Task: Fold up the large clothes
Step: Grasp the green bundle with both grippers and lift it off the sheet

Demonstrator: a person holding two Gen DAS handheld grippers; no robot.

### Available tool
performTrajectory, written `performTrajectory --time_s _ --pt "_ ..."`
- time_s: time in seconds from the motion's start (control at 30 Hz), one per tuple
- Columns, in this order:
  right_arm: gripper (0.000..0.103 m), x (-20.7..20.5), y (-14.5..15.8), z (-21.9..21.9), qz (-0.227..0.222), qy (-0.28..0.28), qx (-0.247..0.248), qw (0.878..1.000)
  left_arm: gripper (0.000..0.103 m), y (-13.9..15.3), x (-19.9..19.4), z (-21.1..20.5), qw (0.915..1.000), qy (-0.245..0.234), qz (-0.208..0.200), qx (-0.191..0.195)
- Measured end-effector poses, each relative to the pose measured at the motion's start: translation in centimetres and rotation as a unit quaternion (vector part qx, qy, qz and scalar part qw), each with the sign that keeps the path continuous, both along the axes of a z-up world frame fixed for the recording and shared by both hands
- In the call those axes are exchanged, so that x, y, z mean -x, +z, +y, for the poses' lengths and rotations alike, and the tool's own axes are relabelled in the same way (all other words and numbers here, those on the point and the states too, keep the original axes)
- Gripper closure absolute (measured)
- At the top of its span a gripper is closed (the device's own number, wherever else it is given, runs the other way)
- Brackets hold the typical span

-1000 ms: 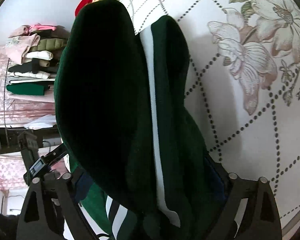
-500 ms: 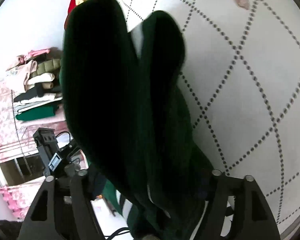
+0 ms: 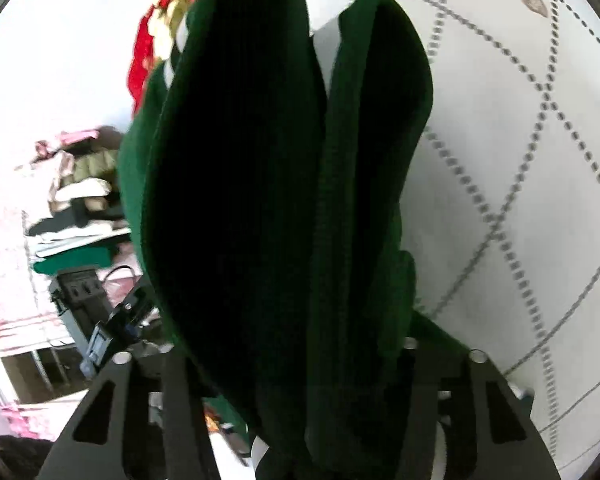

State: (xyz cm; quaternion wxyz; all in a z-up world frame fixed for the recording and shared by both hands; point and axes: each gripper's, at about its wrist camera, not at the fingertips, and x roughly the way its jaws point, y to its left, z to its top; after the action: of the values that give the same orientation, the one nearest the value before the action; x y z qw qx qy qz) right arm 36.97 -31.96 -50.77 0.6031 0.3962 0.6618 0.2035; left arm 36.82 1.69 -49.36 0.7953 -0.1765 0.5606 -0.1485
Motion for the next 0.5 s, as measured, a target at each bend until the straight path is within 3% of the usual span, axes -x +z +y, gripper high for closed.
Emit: performTrajectory --time_s 0.27,0.5 --pt "0.058 -2.7 4.1 1.5 -0.032 -0.029 -0.015 0.999 0.013 3.3 -1.9 -0.1 0.9997 -0.003 -0.022 0.008" --pt "0.058 -10.6 8.6 -1.0 -0.055 -0.023 -0.006 0.998 0.014 6.8 -7.5 0.3 0.9987 0.005 -0.043 0.026"
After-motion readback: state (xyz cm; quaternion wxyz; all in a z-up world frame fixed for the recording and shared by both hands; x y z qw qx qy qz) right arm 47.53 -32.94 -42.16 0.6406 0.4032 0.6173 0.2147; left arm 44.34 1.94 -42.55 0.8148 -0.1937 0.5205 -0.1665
